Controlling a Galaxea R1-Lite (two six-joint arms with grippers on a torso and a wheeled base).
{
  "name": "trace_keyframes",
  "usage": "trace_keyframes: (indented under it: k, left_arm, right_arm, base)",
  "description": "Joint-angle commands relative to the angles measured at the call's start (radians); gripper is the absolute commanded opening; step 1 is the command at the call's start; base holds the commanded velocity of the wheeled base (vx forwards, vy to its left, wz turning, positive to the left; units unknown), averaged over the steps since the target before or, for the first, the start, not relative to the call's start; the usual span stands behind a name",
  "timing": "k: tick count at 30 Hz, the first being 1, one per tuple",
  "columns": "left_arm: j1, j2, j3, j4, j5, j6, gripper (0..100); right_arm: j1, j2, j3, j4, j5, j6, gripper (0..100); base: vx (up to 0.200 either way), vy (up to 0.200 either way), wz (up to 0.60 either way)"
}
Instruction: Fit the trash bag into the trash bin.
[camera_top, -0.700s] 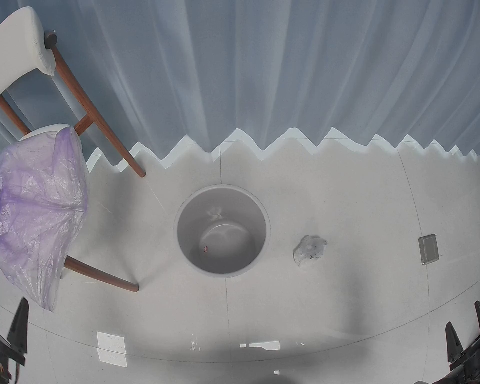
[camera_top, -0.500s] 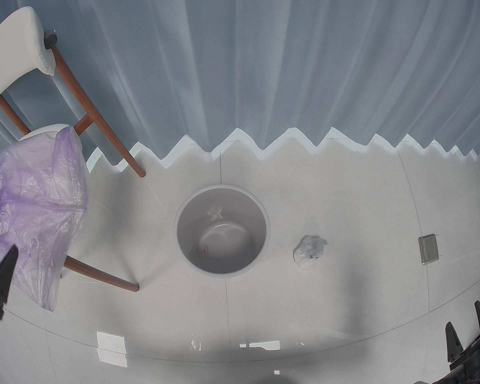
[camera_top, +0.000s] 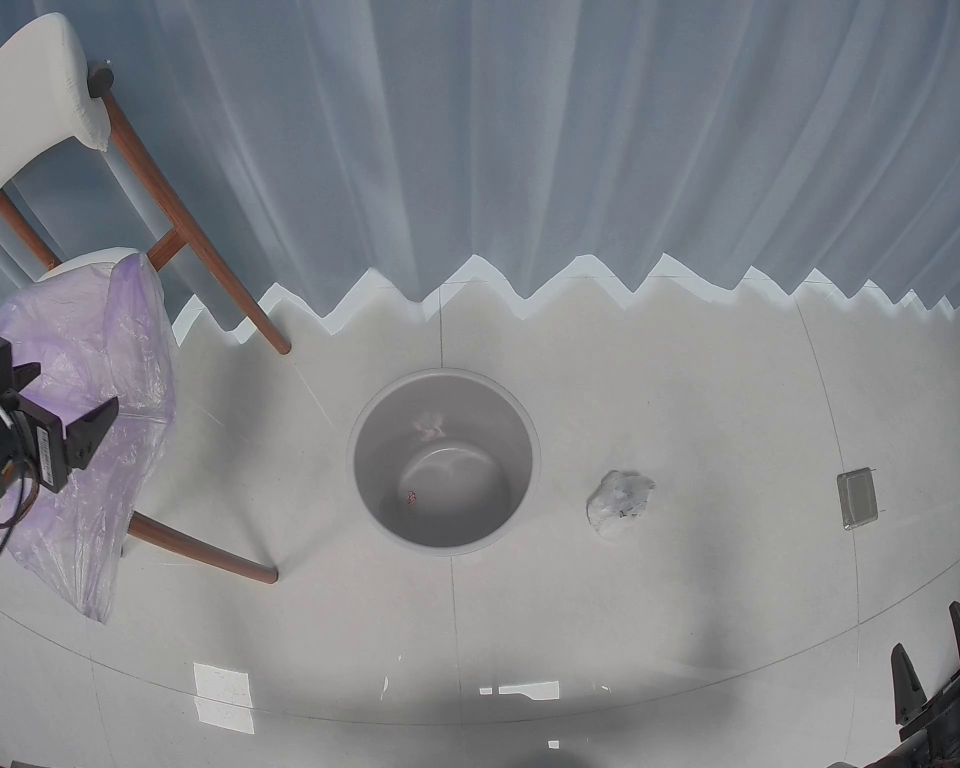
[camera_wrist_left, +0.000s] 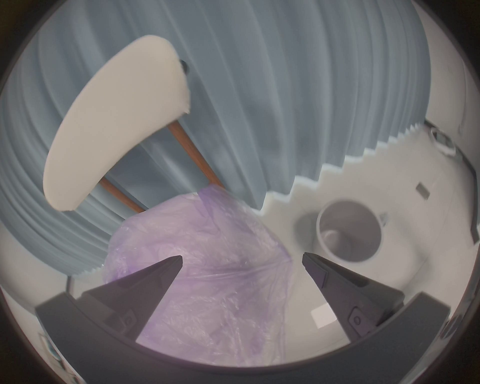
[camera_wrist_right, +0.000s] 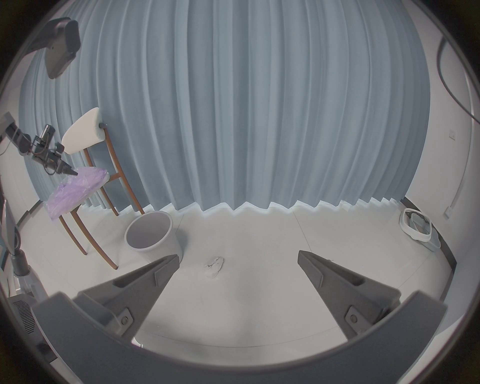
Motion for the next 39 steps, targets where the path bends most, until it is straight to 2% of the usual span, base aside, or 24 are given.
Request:
trace_keyframes:
  k: [1, 12, 17, 27, 32, 39]
  left_arm:
    - [-0.009, 0.128, 0.035, -0.016, 0.037, 0.072, 100]
    - [-0.016, 0.221, 0.096, -0.146, 0.105, 0.215, 100]
    - [-0.016, 0.249, 0.105, -0.184, 0.146, 0.221, 100]
    - [-0.028, 0.261, 0.15, -0.187, 0.145, 0.226, 100]
    - [0.021, 0.287, 0.136, -0.238, 0.145, 0.272, 100]
    - [0.036, 0.292, 0.118, -0.276, 0.145, 0.29, 100]
  right_arm:
    - [0.0, -0.017, 0.018, 0.0, 0.0, 0.0, 100]
    - [0.0, -0.017, 0.018, 0.0, 0.0, 0.0, 100]
    - [0.0, -0.017, 0.018, 0.0, 0.0, 0.0, 100]
    - [0.0, -0.017, 0.018, 0.0, 0.0, 0.001, 100]
    - [0.0, -0.017, 0.018, 0.0, 0.0, 0.003, 100]
    - [0.0, -0.017, 0.018, 0.0, -0.001, 0.003, 100]
  base:
    - [0.0, 0.0, 0.0]
    - [0.0, 0.0, 0.0]
    - [0.0, 0.0, 0.0]
    - [0.0, 0.0, 0.0]
    - [0.0, 0.0, 0.0]
    - [0.0, 0.0, 0.0]
